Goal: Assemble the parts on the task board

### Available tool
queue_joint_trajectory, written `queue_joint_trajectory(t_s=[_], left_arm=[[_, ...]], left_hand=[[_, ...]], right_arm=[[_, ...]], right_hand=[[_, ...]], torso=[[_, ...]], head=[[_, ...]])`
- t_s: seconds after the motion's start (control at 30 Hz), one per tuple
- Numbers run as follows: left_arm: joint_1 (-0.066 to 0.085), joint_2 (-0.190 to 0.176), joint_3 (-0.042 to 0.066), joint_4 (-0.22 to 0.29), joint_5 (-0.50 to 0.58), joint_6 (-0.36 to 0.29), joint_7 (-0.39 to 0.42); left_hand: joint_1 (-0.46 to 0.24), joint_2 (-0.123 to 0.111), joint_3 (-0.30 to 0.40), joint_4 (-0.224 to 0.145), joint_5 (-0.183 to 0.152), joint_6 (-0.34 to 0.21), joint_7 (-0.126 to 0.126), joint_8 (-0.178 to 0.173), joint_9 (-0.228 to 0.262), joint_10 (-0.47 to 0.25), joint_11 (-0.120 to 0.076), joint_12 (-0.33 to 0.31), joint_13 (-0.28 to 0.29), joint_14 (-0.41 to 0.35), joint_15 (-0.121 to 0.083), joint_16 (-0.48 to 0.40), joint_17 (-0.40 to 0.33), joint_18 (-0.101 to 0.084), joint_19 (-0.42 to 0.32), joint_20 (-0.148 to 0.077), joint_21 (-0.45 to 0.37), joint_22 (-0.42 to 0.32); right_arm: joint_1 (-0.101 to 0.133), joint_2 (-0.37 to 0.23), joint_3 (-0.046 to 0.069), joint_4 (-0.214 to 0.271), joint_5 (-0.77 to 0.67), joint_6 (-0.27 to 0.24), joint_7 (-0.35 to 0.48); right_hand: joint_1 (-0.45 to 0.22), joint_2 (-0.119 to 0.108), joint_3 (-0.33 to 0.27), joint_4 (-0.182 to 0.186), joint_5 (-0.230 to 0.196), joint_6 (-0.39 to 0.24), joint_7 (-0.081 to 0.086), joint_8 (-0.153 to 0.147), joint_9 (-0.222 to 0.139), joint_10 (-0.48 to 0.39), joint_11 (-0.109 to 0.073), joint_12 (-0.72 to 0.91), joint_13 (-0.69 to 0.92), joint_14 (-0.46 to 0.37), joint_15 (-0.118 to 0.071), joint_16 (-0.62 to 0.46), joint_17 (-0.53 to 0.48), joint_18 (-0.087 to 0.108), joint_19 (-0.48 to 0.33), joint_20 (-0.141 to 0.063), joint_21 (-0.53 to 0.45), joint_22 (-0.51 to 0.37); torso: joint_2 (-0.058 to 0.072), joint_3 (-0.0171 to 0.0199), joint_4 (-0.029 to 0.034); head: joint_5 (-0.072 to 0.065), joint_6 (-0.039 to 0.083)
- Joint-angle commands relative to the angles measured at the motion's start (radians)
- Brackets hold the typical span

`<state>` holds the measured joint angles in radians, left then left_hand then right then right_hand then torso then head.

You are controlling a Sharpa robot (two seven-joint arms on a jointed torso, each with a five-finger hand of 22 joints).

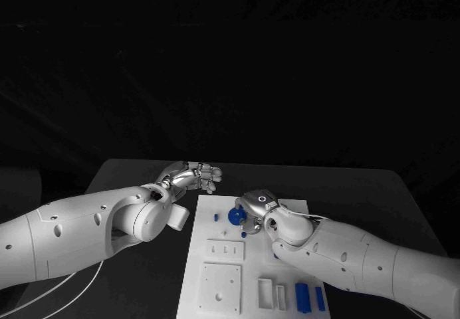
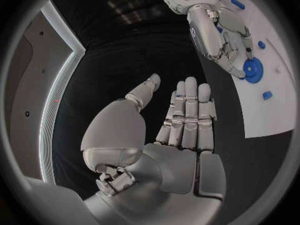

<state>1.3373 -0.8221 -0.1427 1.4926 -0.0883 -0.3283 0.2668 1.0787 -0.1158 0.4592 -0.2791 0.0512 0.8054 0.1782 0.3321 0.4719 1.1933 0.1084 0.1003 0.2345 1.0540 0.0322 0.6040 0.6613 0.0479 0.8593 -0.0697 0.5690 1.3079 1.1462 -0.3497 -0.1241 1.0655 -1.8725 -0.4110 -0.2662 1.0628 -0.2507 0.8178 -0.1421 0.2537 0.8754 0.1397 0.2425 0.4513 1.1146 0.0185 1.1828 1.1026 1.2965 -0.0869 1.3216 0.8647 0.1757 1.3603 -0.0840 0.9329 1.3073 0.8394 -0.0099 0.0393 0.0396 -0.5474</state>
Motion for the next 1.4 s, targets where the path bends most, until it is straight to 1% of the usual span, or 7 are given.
queue_joint_trajectory(t_s=[0.03,0.2,0.37,0.5,0.73,0.97,1.4], left_arm=[[0.001,0.001,0.001,0.002,-0.003,0.014,0.008],[0.002,0.002,0.001,0.001,-0.003,0.014,0.008],[0.002,0.001,0.001,-0.002,-0.003,0.013,0.008],[0.002,-0.001,0.001,-0.001,-0.003,0.011,0.008],[0.001,0.005,0.001,-0.011,-0.002,0.012,0.008],[0.0,0.012,-0.001,-0.033,0.002,0.014,0.01],[-0.005,0.014,-0.002,-0.058,0.003,0.023,0.015]], left_hand=[[-0.005,-0.002,0.006,-0.002,0.002,-0.004,0.004,-0.004,0.002,0.001,0.004,-0.004,0.001,-0.005,-0.001,0.005,0.002,0.016,-0.004,0.002,0.004,0.016],[-0.005,-0.002,0.006,-0.001,0.002,-0.004,0.004,-0.004,0.002,0.001,0.004,-0.005,0.002,-0.005,-0.001,0.005,0.002,0.016,-0.004,0.002,0.004,0.016],[-0.006,-0.002,0.006,-0.001,0.002,-0.004,0.004,-0.004,0.002,0.001,0.004,-0.005,0.002,-0.005,-0.001,0.005,0.002,0.016,-0.004,0.002,0.004,0.016],[-0.006,-0.002,0.006,-0.001,0.002,-0.005,0.005,-0.004,0.002,0.001,0.004,-0.005,0.002,-0.005,-0.001,0.005,0.002,0.016,-0.004,0.002,0.004,0.016],[-0.006,-0.002,0.006,-0.001,0.002,-0.005,0.005,-0.005,0.002,0.001,0.004,-0.006,0.002,-0.005,-0.001,0.005,0.002,0.016,-0.004,0.002,0.004,0.016],[-0.006,-0.001,0.006,-0.001,0.002,-0.005,0.005,-0.005,0.002,0.001,0.004,-0.006,0.003,-0.005,-0.001,0.005,0.002,0.016,-0.004,0.002,0.004,0.016],[-0.006,0.001,0.007,-0.001,0.002,-0.004,0.004,-0.005,0.003,0.002,0.004,-0.006,0.004,-0.005,-0.001,0.005,0.001,0.016,-0.005,0.002,0.004,0.016]], right_arm=[[-0.003,-0.003,-0.002,0.001,0.027,0.039,0.015],[-0.002,-0.013,-0.002,0.004,0.047,0.039,0.018],[0.002,-0.038,0.0,0.031,0.119,-0.047,0.052],[0.016,-0.052,0.009,0.022,0.338,-0.092,0.192],[0.022,-0.109,0.067,0.045,0.485,-0.114,0.303],[0.035,-0.213,0.092,0.121,0.505,-0.089,0.309],[0.047,-0.379,0.095,0.188,0.572,0.014,0.41]], right_hand=[[-0.006,0.027,0.005,-0.011,0.065,-0.007,-0.001,-0.002,-0.001,-0.009,0.006,0.006,-0.002,0.0,0.002,-0.005,0.004,0.086,-0.006,0.003,0.004,0.017],[-0.014,0.049,0.017,-0.023,0.098,-0.006,0.0,0.0,-0.002,-0.01,0.007,0.009,-0.004,0.0,0.002,-0.006,0.007,0.086,-0.007,0.004,0.006,0.017],[-0.028,0.046,0.018,-0.032,0.123,-0.006,0.002,0.001,-0.002,-0.01,0.009,0.012,-0.006,0.001,0.004,-0.006,0.011,0.086,-0.006,0.003,0.009,0.017],[-0.041,0.032,0.003,-0.031,0.096,-0.011,0.004,0.0,-0.004,-0.012,0.011,0.014,-0.007,0.001,0.005,-0.006,0.014,0.086,-0.002,-0.001,0.009,0.015],[-0.061,0.048,-0.085,-0.056,0.118,-0.034,0.016,-0.005,-0.005,-0.026,0.022,0.024,-0.008,-0.001,0.016,-0.008,0.023,0.086,-0.006,-0.01,0.008,0.015],[-0.055,0.06,-0.111,-0.076,0.133,-0.031,0.017,-0.001,-0.004,-0.029,0.023,0.029,-0.011,-0.002,0.017,-0.008,0.028,0.086,-0.009,-0.015,0.008,0.016],[-0.037,0.054,-0.147,-0.114,0.079,-0.009,0.01,0.014,0.001,-0.035,0.017,0.031,-0.018,-0.003,0.011,-0.014,0.034,0.086,-0.015,-0.01,0.011,0.018]], torso=[[0.0,-0.0001,-0.0003],[0.0,0.0005,-0.0002],[-0.001,0.0014,-0.0009],[-0.002,0.0029,-0.0026],[-0.004,0.0044,-0.0028],[-0.017,0.0162,-0.0162],[-0.037,0.0343,-0.0417]], head=[[0.0,0.0],[0.001,0.0],[0.002,0.003],[0.003,0.004],[0.003,0.016],[0.01,0.015],[0.018,0.007]])
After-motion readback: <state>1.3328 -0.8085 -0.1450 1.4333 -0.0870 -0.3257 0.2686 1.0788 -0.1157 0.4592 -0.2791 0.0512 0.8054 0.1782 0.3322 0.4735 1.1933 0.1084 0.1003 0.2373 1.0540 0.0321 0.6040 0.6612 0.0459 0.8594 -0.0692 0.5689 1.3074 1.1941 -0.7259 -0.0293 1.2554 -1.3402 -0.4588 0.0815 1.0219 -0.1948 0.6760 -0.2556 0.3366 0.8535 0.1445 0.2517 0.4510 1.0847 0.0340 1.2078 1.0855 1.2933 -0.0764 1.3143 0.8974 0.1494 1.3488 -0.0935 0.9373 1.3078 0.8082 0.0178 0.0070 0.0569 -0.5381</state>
